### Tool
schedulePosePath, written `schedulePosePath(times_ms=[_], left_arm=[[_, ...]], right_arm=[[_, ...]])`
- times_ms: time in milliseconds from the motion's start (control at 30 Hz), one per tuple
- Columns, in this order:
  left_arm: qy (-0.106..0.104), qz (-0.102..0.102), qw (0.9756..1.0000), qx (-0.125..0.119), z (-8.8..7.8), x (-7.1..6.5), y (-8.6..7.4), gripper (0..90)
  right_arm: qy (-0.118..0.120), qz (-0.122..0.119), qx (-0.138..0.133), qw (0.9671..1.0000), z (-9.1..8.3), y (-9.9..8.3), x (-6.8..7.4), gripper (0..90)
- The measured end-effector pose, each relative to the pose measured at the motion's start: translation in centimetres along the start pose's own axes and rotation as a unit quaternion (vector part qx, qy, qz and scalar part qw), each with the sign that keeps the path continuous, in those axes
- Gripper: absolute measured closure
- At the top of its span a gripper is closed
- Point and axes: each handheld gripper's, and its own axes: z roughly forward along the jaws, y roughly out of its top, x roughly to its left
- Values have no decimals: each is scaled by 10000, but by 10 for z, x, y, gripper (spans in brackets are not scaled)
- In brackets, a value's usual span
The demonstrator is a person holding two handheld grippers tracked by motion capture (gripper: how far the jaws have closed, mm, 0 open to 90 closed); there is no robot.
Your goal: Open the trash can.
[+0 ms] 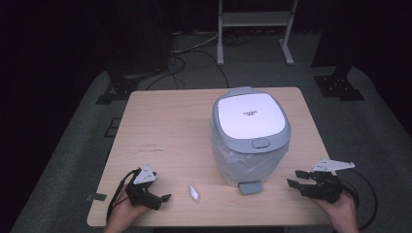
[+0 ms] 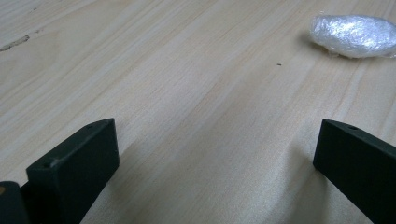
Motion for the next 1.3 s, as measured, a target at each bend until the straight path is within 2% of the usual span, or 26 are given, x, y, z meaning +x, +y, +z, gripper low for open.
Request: schedulePosePath(times_ms=[300,533,733,1300], left_arm=[[0,0,10000,-1,0,0,0,0],[0,3,10000,2,0,0,0,0],[-1,4,10000,10,0,0,0,0],[-1,4,10000,10,0,0,0,0]], right_arm=[[179,27,-151,9997,-11,9,-2,731],[293,-94,-283,9991,-21,20,0,891],[386,-257,-379,9982,-29,28,3,900],[721,-391,-673,9944,-51,55,13,900]])
